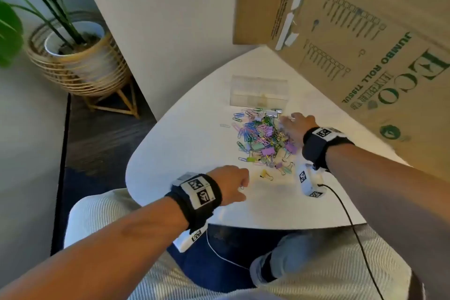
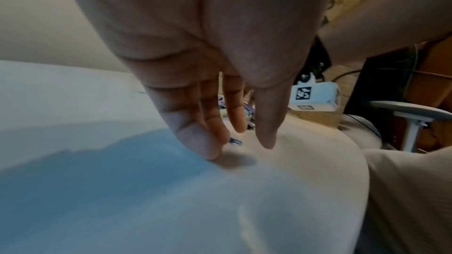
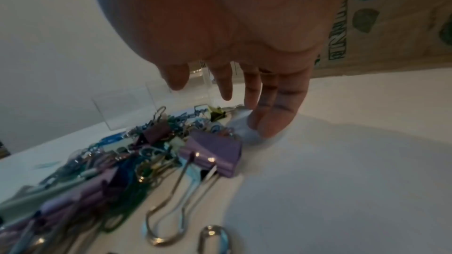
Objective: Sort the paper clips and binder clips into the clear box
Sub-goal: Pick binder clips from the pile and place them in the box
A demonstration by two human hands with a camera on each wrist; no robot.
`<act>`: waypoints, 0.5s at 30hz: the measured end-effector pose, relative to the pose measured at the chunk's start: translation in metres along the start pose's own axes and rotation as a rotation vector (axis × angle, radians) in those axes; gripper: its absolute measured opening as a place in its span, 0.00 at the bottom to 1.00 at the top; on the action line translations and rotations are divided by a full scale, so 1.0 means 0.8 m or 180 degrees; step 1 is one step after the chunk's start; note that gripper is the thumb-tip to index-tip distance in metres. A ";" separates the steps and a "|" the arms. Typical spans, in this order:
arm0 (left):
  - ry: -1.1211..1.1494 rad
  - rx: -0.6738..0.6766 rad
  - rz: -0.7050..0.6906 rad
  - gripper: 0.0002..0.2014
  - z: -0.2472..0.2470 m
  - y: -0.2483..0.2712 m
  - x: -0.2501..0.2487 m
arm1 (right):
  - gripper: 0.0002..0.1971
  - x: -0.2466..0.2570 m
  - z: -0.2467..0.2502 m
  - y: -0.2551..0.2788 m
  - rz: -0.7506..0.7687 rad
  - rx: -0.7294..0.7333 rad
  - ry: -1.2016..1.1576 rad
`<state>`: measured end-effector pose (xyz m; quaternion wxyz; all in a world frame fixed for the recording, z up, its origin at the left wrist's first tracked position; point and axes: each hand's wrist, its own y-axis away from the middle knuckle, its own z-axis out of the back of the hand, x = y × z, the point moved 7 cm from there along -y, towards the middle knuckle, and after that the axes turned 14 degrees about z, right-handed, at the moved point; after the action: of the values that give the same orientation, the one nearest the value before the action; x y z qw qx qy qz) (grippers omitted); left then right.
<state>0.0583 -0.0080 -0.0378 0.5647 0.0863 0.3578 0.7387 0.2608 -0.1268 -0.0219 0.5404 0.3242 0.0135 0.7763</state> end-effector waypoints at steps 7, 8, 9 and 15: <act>-0.0029 -0.0480 -0.0127 0.06 0.027 -0.038 -0.013 | 0.23 0.027 -0.031 -0.006 0.0644 0.0360 0.0012; -0.0018 -0.0628 -0.0152 0.07 0.036 -0.043 -0.008 | 0.25 0.026 -0.030 -0.002 0.0681 0.0396 -0.0004; 0.0068 -0.0705 -0.0122 0.08 0.043 -0.043 -0.001 | 0.28 0.023 -0.027 0.004 0.0713 0.0400 -0.0046; 0.0235 -0.0950 0.0220 0.33 0.087 -0.047 0.035 | 0.64 -0.007 -0.013 0.058 0.0483 0.0775 0.0308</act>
<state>0.1145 0.0514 -0.0182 0.5319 -0.0136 0.2614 0.8054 0.2177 -0.1477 -0.0157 0.4356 0.3496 0.1091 0.8222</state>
